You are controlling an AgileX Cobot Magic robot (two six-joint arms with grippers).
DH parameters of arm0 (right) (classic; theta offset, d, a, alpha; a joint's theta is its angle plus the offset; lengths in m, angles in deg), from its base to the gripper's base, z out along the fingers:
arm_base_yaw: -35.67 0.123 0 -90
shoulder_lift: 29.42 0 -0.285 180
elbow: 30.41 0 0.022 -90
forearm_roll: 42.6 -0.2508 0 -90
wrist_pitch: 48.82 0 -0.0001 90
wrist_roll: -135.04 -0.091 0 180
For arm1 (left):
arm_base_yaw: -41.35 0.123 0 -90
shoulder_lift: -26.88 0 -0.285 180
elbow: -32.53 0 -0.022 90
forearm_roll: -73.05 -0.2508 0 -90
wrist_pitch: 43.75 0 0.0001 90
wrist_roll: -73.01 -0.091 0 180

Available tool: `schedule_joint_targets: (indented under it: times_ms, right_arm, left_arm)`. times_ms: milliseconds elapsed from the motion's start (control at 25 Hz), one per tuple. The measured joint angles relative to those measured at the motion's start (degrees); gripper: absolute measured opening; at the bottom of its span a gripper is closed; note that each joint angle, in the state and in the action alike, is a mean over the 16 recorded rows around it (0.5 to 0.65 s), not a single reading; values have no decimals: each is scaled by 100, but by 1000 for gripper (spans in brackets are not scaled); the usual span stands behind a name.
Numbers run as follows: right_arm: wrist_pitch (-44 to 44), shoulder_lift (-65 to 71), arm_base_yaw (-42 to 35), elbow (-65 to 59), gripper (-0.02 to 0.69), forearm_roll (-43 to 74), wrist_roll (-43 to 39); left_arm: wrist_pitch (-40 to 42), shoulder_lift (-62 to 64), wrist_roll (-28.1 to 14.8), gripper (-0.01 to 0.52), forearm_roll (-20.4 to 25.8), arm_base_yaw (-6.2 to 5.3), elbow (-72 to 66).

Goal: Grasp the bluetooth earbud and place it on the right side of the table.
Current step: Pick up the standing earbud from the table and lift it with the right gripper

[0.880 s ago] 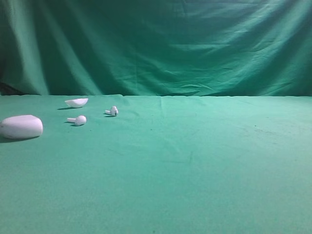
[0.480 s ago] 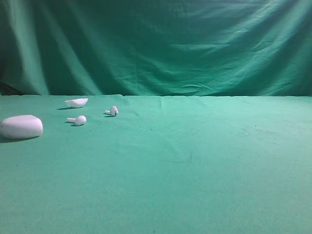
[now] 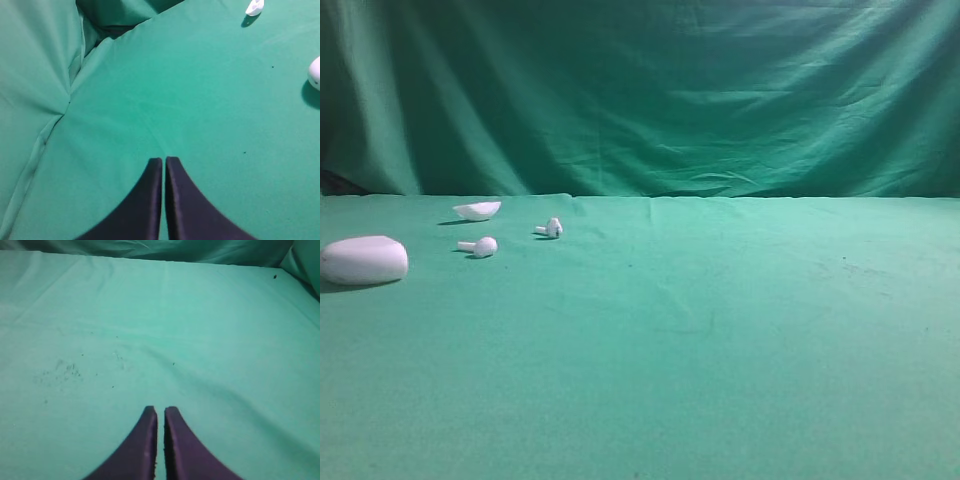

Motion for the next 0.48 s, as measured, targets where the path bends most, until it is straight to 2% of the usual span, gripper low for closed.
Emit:
schedule_joint_targets:
  times_ms: [480]
  right_arm:
    - [-1800, 96, 0, 221, 49, -726, -302]
  left_arm:
    - [0, 0, 0, 0, 0, 0, 0]
